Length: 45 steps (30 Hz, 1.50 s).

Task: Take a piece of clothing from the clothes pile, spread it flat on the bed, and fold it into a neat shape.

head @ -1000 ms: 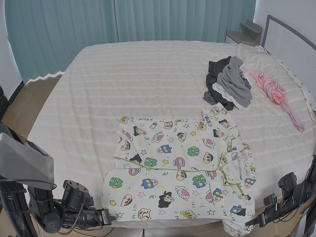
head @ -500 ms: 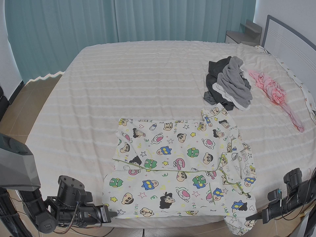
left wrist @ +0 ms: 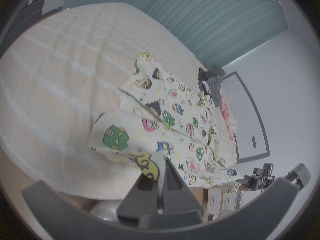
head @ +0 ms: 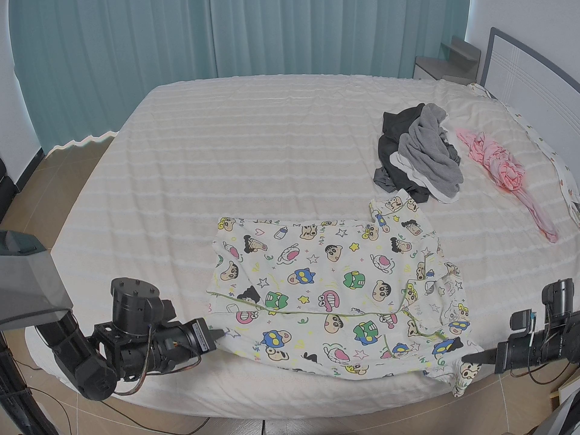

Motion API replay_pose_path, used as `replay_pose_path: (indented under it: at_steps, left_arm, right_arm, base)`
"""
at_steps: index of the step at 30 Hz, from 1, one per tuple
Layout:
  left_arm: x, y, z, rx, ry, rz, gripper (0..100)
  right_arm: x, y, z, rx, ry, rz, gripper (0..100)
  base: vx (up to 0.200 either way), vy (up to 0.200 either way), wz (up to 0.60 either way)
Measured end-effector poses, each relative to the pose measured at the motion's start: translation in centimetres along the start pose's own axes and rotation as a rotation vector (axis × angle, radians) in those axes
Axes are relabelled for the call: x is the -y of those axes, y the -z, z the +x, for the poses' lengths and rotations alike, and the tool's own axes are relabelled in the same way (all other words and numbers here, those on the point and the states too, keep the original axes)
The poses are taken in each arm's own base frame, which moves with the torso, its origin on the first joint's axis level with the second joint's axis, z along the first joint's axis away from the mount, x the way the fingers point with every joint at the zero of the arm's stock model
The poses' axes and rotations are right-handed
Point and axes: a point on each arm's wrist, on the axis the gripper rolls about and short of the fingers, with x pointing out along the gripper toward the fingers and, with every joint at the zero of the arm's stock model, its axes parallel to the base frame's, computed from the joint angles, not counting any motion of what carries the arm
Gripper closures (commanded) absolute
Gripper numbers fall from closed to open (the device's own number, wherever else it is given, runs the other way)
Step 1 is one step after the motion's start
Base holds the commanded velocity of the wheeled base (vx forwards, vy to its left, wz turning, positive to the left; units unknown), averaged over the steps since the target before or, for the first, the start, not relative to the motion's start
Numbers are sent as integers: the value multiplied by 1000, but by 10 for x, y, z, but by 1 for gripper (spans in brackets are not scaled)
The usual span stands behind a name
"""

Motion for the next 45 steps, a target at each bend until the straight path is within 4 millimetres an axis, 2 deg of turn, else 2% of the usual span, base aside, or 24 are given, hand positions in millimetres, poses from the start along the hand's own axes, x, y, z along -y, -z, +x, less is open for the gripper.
replay_pose_path:
  at_steps: [8, 15, 25, 35, 36, 37, 45]
  left_arm:
    - [5, -31, 24, 109, -26, -18, 100]
    - [1, -47, 54, 141, -53, -29, 100]
    - [-2, -57, 88, 129, -78, -36, 100]
    - [-1, -65, 108, 152, -68, -85, 100]
    - [-1, -66, 109, 154, -68, -90, 100]
    - [-1, -66, 110, 155, -69, -91, 0]
    - [-7, -68, 113, 198, -117, -111, 0]
  right_arm:
    - [0, -32, 0, 91, 27, -38, 100]
    - [11, -53, 12, 169, 68, -89, 100]
    - [39, -67, 45, 284, 141, -136, 100]
    - [49, -72, 71, 407, 108, -108, 100]
    - [50, -70, 74, 409, 110, -105, 0]
    - [52, -69, 77, 410, 110, -102, 0]
    - [63, -56, 92, 385, 109, -18, 0]
  base:
    - [0, 0, 0]
    - [0, 0, 0]
    - [0, 0, 0]
    - [0, 0, 0]
    - [0, 0, 0]
    - [0, 0, 0]
    - [0, 0, 0]
